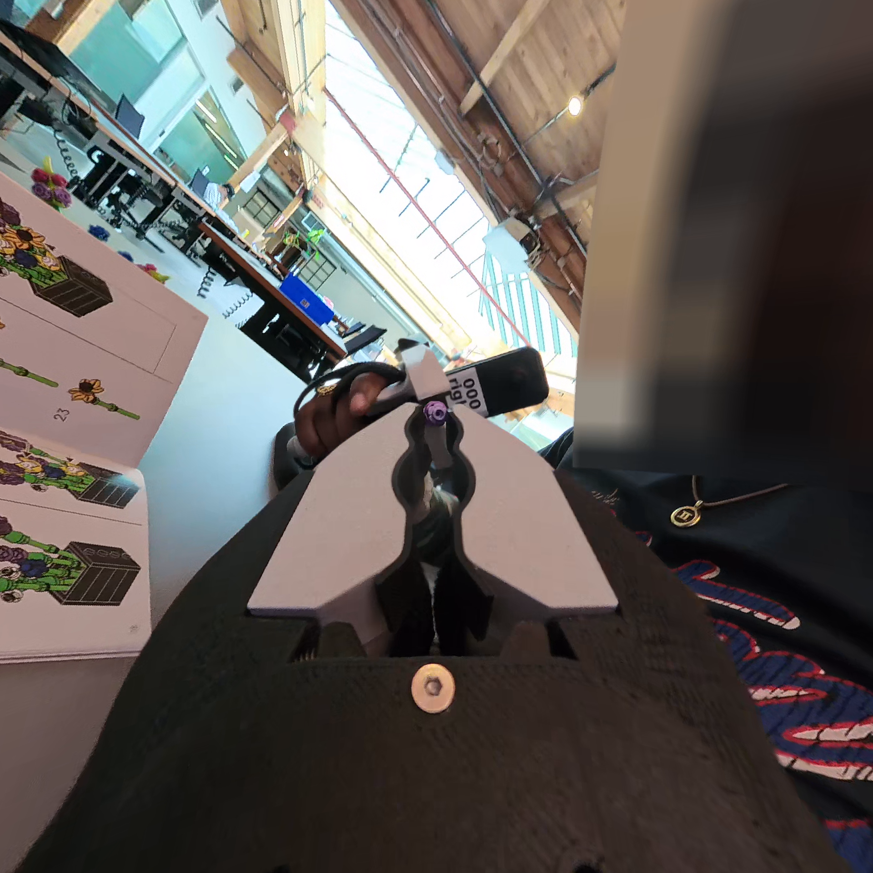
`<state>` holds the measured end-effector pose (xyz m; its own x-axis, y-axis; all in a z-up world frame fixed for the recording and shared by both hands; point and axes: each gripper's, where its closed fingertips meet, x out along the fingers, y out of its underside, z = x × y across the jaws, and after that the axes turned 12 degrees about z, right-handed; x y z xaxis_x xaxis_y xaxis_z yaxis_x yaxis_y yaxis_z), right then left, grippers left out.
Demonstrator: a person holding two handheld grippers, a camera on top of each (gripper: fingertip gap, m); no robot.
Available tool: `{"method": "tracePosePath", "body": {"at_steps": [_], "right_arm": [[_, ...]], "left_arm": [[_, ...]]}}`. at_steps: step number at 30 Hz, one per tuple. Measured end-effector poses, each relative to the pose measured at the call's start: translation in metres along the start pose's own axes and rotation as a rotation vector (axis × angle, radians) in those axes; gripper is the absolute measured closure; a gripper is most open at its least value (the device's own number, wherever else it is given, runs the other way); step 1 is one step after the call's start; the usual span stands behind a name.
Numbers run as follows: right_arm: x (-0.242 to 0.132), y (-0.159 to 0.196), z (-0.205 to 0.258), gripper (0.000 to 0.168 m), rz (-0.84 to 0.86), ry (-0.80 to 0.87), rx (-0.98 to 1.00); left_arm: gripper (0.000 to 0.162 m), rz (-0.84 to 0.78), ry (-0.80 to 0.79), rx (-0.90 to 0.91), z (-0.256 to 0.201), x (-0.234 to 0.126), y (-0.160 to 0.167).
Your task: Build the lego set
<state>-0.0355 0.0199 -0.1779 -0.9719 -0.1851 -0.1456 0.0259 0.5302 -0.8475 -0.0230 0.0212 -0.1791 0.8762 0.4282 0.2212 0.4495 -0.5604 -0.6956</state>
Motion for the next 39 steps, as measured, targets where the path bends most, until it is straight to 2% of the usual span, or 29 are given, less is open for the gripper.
{"method": "tracePosePath", "body": {"at_steps": [5, 10, 13, 17, 24, 39], "right_arm": [[0.002, -0.005, -0.009, 0.161, -0.025, 0.072, 0.057], [0.003, -0.007, -0.02, 0.161, -0.02, 0.186, 0.096], [0.003, -0.01, -0.021, 0.161, -0.049, 0.187, 0.137], [0.003, -0.007, -0.018, 0.161, -0.043, 0.121, 0.136], [-0.007, -0.004, -0.009, 0.161, -0.034, -0.096, 0.11], [-0.012, -0.001, -0.004, 0.161, -0.04, -0.168, 0.123]], "left_arm": [[0.153, -0.122, 0.027, -0.025, -0.002, -0.002, -0.011], [0.153, -0.332, 0.023, -0.039, -0.001, -0.001, -0.024], [0.153, -0.395, 0.058, -0.05, -0.003, -0.001, -0.027], [0.153, -0.362, 0.063, -0.066, -0.002, -0.001, -0.024], [0.152, -0.232, 0.075, -0.081, -0.003, 0.008, -0.012], [0.153, -0.174, 0.054, -0.064, -0.001, 0.012, -0.006]]}}
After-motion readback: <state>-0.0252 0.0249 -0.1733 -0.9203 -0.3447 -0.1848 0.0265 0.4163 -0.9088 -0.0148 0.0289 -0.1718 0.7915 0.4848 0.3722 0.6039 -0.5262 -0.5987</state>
